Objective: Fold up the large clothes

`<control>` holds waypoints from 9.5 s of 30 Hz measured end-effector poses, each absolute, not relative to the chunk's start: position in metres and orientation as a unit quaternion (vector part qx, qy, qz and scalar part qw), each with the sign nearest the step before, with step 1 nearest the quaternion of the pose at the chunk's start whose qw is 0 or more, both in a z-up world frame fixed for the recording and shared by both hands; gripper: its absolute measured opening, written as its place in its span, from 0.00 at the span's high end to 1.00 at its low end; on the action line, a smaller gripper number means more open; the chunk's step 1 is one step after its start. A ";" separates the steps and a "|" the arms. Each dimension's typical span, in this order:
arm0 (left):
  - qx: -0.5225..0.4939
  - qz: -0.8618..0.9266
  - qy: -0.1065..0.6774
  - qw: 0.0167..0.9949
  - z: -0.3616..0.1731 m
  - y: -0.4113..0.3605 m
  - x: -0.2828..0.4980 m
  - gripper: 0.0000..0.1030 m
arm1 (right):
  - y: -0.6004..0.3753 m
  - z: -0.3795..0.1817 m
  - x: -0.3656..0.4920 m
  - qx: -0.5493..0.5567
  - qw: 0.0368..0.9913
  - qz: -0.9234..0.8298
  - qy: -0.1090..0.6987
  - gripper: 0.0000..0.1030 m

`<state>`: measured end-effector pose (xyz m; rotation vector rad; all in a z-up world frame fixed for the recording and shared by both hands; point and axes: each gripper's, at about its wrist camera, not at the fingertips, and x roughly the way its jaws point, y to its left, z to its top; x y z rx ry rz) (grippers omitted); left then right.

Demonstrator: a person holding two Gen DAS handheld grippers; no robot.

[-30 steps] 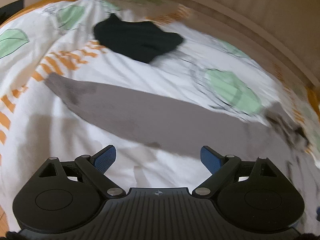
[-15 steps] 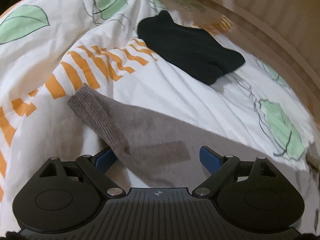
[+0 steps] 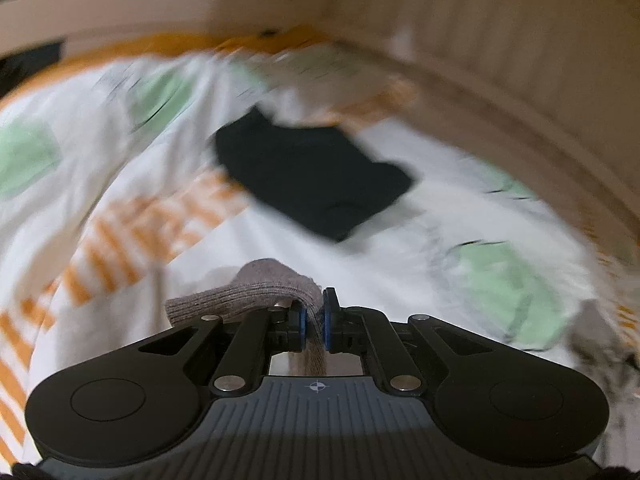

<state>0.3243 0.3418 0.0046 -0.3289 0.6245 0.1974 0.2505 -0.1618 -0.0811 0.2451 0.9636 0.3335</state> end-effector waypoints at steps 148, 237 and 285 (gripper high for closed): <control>0.028 -0.178 0.391 0.903 -0.097 -0.155 0.343 0.30 | -0.600 -0.087 0.211 0.240 0.896 -0.186 0.325 0.29; -0.107 -0.115 0.421 0.893 -0.090 0.047 0.352 0.46 | -0.284 -0.113 0.270 0.024 0.940 0.104 0.325 0.31; 0.025 -0.112 0.336 0.935 -0.054 0.002 0.348 0.48 | -0.341 -0.127 0.261 0.133 0.939 0.019 0.316 0.09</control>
